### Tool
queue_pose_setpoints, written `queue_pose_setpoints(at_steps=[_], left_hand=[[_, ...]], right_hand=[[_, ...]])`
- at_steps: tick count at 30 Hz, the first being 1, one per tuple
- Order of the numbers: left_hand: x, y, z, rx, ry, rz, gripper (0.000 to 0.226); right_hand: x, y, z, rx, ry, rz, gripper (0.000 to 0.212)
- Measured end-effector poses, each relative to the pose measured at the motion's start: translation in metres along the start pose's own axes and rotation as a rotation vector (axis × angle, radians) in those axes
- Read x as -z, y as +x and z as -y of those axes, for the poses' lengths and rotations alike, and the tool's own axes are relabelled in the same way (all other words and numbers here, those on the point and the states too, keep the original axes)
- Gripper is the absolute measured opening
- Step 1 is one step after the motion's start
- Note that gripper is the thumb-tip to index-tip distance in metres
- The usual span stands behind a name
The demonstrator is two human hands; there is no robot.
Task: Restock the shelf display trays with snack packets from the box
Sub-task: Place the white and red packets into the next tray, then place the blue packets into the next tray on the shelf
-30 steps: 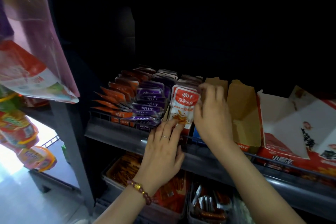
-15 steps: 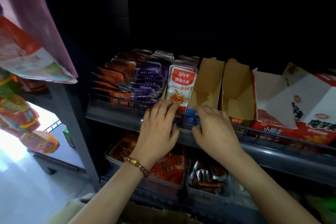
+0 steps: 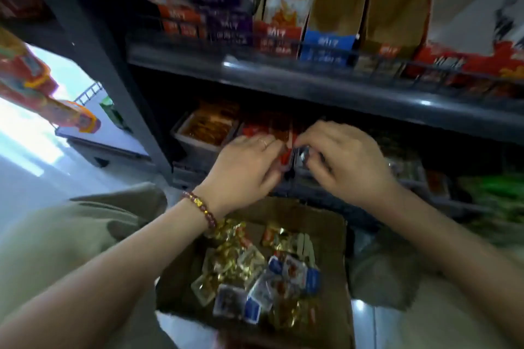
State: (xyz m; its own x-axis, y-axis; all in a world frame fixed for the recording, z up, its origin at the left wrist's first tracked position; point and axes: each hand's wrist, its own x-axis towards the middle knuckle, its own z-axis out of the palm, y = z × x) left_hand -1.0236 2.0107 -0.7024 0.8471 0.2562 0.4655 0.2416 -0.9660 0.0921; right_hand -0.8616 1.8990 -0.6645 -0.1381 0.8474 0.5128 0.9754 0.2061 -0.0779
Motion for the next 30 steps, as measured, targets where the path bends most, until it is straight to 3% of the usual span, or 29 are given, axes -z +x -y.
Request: queue_pose_setpoints(at_steps=[2,5,9,12,14,20,23,25,27,29,30], left_hand=[[-0.028,-0.042,-0.007,-0.006,-0.048,0.215,0.025],[-0.064,-0.106,-0.007,-0.080,-0.065,0.483,0.031],[-0.080,-0.167,-0.008,-0.112,-0.124,0.645,0.022],[-0.084,-0.190,-0.003,-0.113,-0.164,0.661,0.020],[-0.086,-0.200,0.003,-0.085,-0.171,0.661,0.022],[-0.091,-0.214,0.012,0.027,-0.220,0.646,0.027],[-0.095,-0.207,0.009,0.402,-0.384,0.691,0.021],[-0.101,-0.200,0.005,0.885,-0.736,0.749,0.025],[-0.104,-0.193,0.003,1.371,-1.209,0.759,0.044],[-0.103,-0.192,0.002,1.611,-1.552,0.754,0.043],[-0.102,-0.192,-0.001,1.637,-1.647,0.764,0.037]], right_hand=[[-0.037,-0.044,0.009,-0.031,0.111,0.251,0.022],[-0.100,-0.117,0.019,-0.282,0.297,0.699,0.020],[-0.173,-0.193,0.027,-0.575,0.315,1.087,0.031],[-0.215,-0.216,0.040,-0.793,0.315,1.161,0.060],[-0.240,-0.222,0.048,-0.839,0.219,1.141,0.070],[-0.271,-0.218,0.075,-0.658,-0.081,1.098,0.048],[-0.263,-0.203,0.081,-0.592,0.024,0.981,0.058],[-0.248,-0.189,0.092,-0.397,0.247,0.720,0.074],[-0.231,-0.175,0.109,-0.112,0.377,0.505,0.084],[-0.218,-0.167,0.125,0.108,0.398,0.429,0.079],[-0.212,-0.163,0.130,0.185,0.394,0.420,0.072]])
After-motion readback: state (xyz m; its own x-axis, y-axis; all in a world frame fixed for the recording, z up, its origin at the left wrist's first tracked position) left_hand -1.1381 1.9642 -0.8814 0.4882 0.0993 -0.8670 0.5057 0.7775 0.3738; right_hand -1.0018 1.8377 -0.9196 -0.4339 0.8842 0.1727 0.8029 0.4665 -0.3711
